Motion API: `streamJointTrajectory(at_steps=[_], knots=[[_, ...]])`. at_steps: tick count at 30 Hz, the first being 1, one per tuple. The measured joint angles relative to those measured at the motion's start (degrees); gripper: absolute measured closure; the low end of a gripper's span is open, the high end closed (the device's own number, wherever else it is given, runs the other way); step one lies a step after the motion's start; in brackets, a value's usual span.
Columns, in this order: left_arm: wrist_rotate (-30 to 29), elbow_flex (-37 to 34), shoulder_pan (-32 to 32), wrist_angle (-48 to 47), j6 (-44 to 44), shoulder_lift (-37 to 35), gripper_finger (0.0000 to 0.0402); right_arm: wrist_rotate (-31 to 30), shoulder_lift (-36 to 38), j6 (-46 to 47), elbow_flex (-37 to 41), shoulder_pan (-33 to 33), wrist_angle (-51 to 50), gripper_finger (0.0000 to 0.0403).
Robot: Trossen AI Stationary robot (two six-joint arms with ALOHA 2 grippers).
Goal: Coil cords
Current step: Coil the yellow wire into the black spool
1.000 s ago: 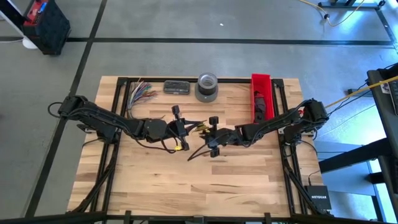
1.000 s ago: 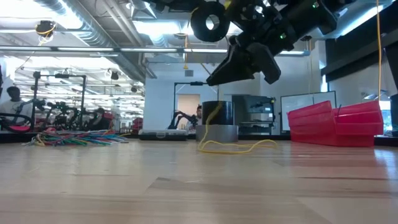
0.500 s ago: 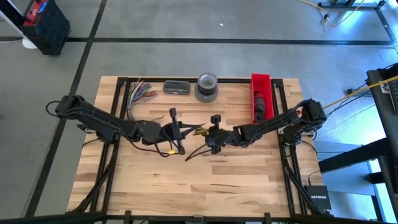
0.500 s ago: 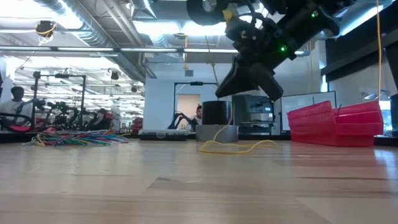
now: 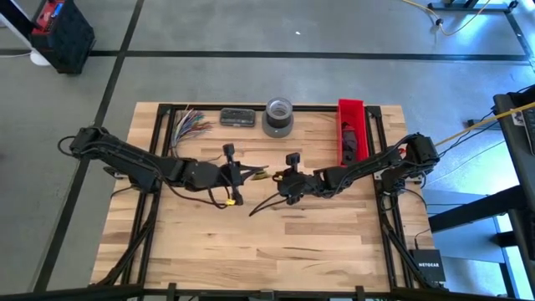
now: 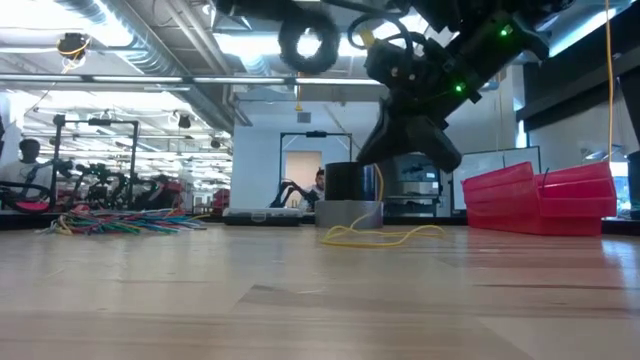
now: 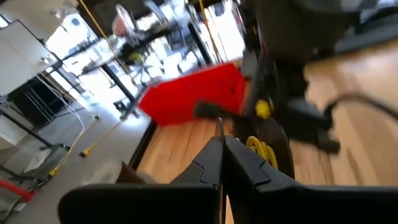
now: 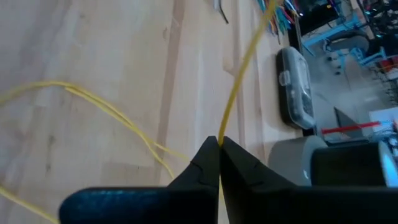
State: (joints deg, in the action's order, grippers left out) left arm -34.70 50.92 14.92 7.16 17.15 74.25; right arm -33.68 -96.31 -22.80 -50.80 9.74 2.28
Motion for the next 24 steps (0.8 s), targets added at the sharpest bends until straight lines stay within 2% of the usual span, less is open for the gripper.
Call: streamJointTrajectory(at_steps=[4,8,13,19,24], knots=[[0.06,2.37,0.00,-12.57,-2.39,-0.19,0.0401,-0.99,0.00,-0.01,0.04,-0.04,-0.73,0.0394],[0.00,3.82,-0.02,-20.20,-6.56,-0.24,0.0401,-2.33,0.00,-0.05,0.01,0.00,-0.40,0.0398],[0.00,3.93,-0.02,-23.31,-8.15,-0.23,0.0401,-2.99,0.04,-0.07,0.01,0.00,0.56,0.0393],[-0.01,3.93,-0.02,-22.36,-7.88,-0.23,0.0401,-2.83,0.04,3.00,0.01,-0.02,0.71,0.0378],[-0.01,3.93,-0.02,-21.19,-7.82,-0.23,0.0401,-2.81,0.45,6.72,-0.02,0.10,0.15,0.0342]])
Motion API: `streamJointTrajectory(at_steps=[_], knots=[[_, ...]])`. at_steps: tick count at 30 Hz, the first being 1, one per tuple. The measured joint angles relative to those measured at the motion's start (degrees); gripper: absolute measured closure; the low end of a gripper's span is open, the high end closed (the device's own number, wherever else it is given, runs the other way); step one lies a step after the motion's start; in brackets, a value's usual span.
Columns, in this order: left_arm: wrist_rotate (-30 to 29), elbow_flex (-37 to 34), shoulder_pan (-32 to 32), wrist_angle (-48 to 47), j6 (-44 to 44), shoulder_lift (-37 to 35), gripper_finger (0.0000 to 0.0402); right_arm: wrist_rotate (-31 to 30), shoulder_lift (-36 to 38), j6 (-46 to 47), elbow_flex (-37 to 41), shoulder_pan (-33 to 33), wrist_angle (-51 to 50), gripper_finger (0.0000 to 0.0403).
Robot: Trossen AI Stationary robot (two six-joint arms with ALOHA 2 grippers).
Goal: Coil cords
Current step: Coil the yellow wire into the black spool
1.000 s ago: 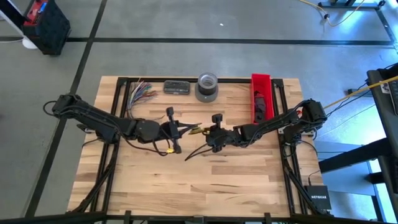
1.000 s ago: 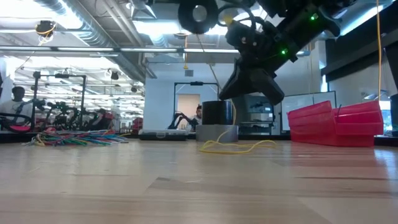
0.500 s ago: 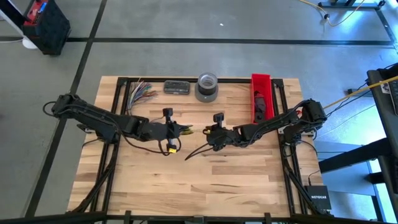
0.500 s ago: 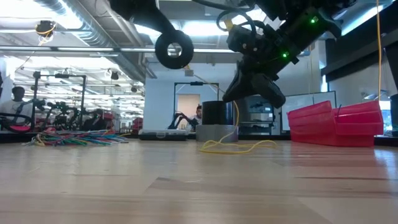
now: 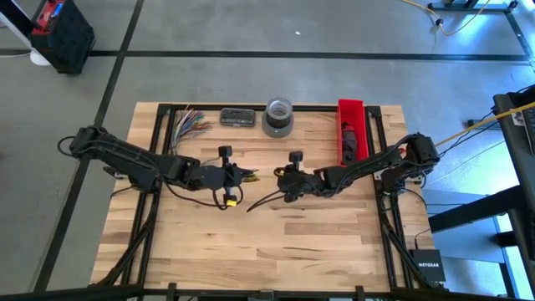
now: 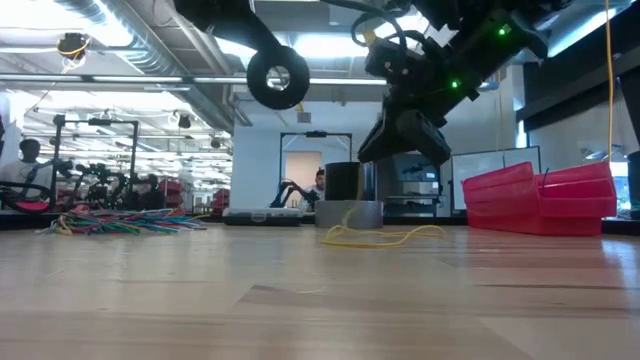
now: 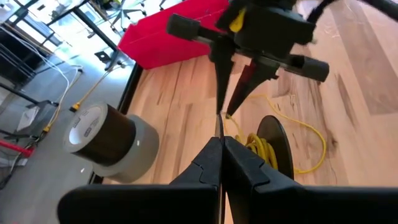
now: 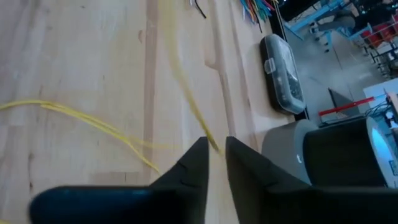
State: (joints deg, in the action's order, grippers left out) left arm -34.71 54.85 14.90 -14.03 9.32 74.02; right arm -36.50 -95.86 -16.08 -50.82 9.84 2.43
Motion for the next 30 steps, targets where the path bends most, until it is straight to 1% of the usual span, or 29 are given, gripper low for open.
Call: streamJointTrajectory(at_steps=[2,5,8,9,12,14,18,19,22,25,30], knots=[[0.01,0.00,0.00,-0.02,-0.02,0.00,0.0401,-0.35,0.51,0.99,-1.12,0.70,-1.80,0.0320],[-0.01,0.00,0.00,0.14,-0.24,0.00,0.0401,-0.31,2.30,1.13,-3.42,2.13,-7.90,0.0287],[-0.01,0.00,0.00,0.78,-0.25,0.02,0.0402,1.12,4.53,2.48,-5.00,3.54,-11.58,0.0263],[-0.01,0.00,0.00,1.26,-0.35,0.02,0.0402,2.48,5.20,2.72,-5.03,3.80,-11.69,0.0258],[-0.01,0.00,0.00,3.25,-0.19,0.02,0.0402,9.17,6.68,2.72,-4.22,3.32,-10.58,0.0250],[-0.01,0.00,0.00,4.61,-0.10,0.02,0.0402,13.68,6.79,1.12,-2.09,1.71,-6.64,0.0249],[-0.01,0.00,0.00,4.71,-0.11,0.02,0.0402,23.00,6.16,-0.85,4.96,-3.52,7.96,0.0249],[-0.01,0.00,0.00,4.73,-0.09,0.02,0.0401,24.37,5.88,-0.91,6.65,-4.78,11.87,0.0249],[-0.01,0.00,-0.07,5.35,0.43,0.02,0.0401,26.19,4.54,-0.65,9.86,-7.12,19.58,0.0249],[0.00,0.00,-0.07,6.03,0.49,0.02,0.0401,27.02,3.07,-2.51,10.42,-7.73,20.70,0.0249],[0.00,0.00,-0.07,6.00,0.52,0.02,0.0401,26.49,-0.47,-5.71,10.44,-7.64,23.32,0.0249]])
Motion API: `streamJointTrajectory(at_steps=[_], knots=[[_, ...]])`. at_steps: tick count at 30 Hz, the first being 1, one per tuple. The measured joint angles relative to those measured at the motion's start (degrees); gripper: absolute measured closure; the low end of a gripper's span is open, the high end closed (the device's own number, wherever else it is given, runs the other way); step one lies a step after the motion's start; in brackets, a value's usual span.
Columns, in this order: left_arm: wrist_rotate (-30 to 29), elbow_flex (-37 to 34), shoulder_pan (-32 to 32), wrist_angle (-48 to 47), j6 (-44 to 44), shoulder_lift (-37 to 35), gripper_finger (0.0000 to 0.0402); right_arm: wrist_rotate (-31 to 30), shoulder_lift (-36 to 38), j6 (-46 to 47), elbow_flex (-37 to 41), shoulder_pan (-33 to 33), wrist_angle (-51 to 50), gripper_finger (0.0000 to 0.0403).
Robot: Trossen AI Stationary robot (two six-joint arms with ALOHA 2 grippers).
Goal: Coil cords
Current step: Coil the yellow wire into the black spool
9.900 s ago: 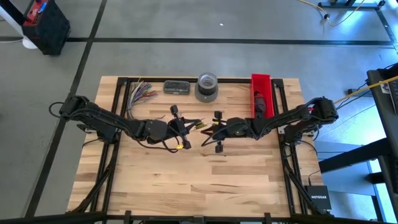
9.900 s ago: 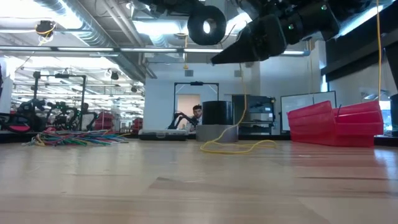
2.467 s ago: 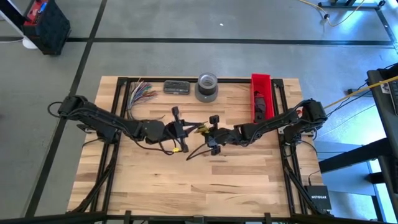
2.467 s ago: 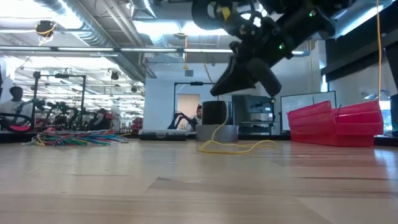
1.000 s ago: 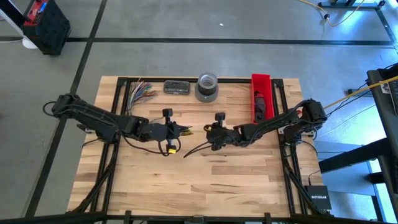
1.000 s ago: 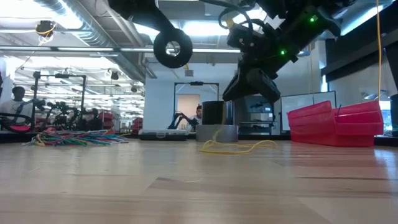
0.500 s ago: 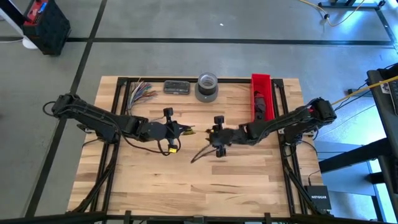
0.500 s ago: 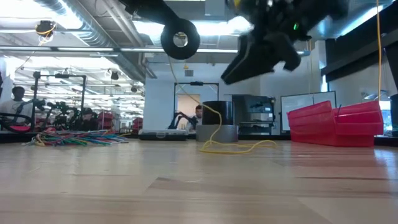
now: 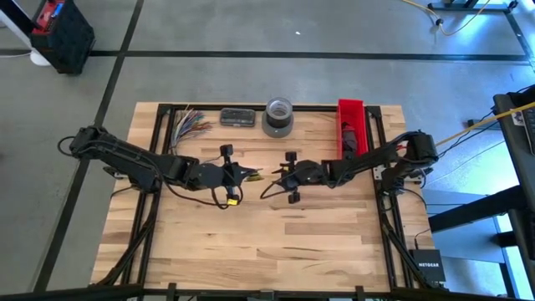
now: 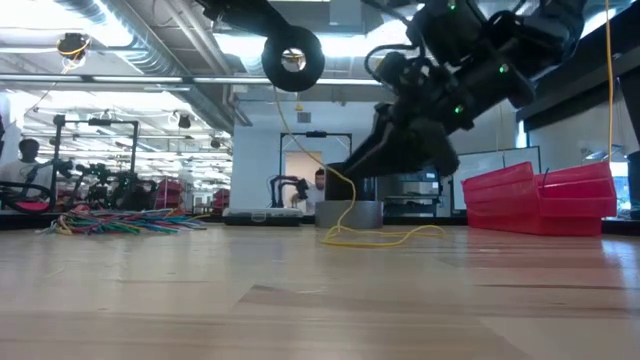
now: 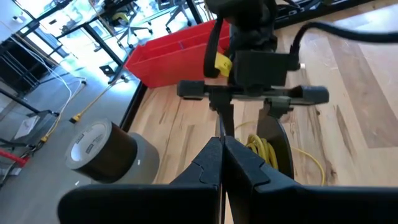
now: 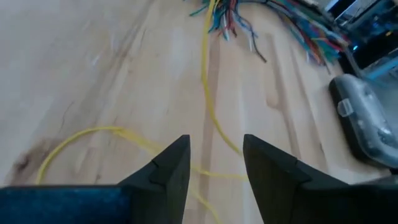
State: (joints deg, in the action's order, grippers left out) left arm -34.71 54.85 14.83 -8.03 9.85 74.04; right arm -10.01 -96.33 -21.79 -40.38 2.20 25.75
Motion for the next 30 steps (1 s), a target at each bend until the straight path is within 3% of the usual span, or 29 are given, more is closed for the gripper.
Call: streamJointTrajectory(at_steps=[9,14,17,21,24,30], knots=[[0.01,0.00,0.09,-0.33,0.02,0.02,0.0401,-8.87,-4.02,-7.76,-0.07,0.02,3.98,0.0249],[0.01,0.00,0.11,-0.30,0.00,0.04,0.0401,-8.81,-4.03,-9.04,-0.04,0.02,4.13,0.0254],[0.01,0.00,0.11,-0.38,-0.17,0.04,0.0401,-8.43,-4.05,-11.41,-0.07,0.02,4.25,0.0279],[0.01,0.00,0.11,-0.29,-0.21,0.04,0.0401,-8.62,-4.14,-11.51,-0.07,0.02,3.74,0.0342],[0.01,0.00,0.11,-0.30,-0.22,0.04,0.0401,-12.02,-4.14,-11.66,-0.09,0.02,1.28,0.0390],[-0.03,-0.02,0.15,-0.52,-0.77,0.04,0.0401,-23.32,-3.81,-11.38,-0.11,0.09,-0.67,0.0382]])
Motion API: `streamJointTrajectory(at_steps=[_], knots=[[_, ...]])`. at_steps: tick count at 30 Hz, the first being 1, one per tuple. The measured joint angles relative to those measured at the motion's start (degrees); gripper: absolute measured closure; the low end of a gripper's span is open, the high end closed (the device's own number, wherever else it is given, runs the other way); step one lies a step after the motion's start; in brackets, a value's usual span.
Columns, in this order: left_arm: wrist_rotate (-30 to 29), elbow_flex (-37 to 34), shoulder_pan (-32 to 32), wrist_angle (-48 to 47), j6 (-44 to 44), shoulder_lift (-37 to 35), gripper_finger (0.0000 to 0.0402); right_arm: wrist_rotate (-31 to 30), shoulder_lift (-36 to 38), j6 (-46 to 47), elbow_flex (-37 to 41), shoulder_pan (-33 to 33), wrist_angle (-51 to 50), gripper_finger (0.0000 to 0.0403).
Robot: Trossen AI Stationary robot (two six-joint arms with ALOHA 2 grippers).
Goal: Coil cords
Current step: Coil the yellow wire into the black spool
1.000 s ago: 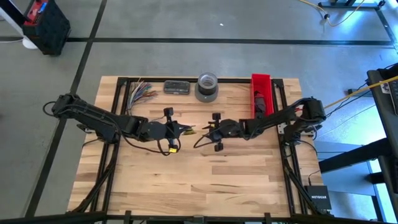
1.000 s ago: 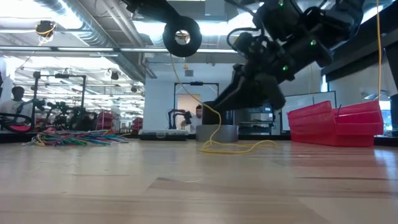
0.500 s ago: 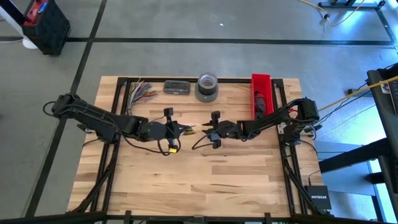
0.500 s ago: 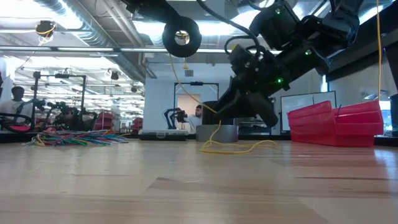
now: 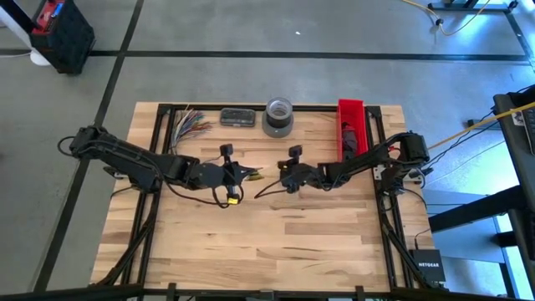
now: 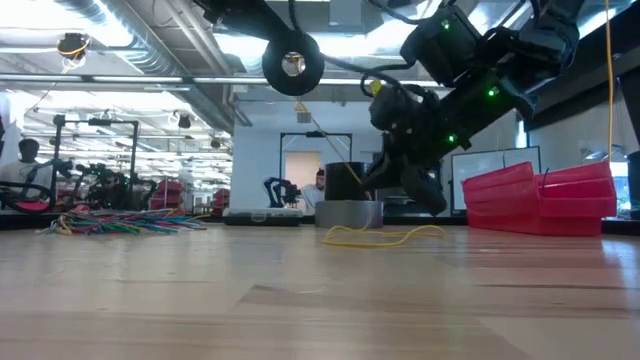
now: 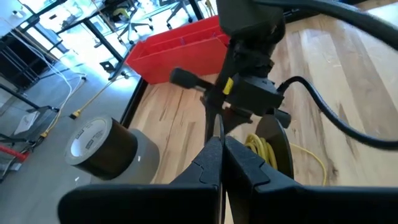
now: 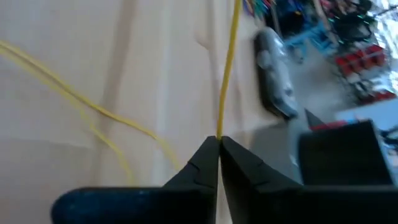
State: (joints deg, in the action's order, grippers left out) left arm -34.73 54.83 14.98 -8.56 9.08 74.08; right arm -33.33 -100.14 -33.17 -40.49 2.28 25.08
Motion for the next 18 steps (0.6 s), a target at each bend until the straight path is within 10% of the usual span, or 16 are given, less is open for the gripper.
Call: streamJointTrajectory(at_steps=[8,18], knots=[[0.06,0.00,0.07,-2.13,-1.78,0.00,0.0401,0.12,8.82,5.48,0.02,0.00,-3.31,0.0393],[0.04,0.00,-1.08,-2.82,-5.08,0.10,0.0401,17.75,21.24,20.77,0.02,-0.01,-7.11,0.0399]])
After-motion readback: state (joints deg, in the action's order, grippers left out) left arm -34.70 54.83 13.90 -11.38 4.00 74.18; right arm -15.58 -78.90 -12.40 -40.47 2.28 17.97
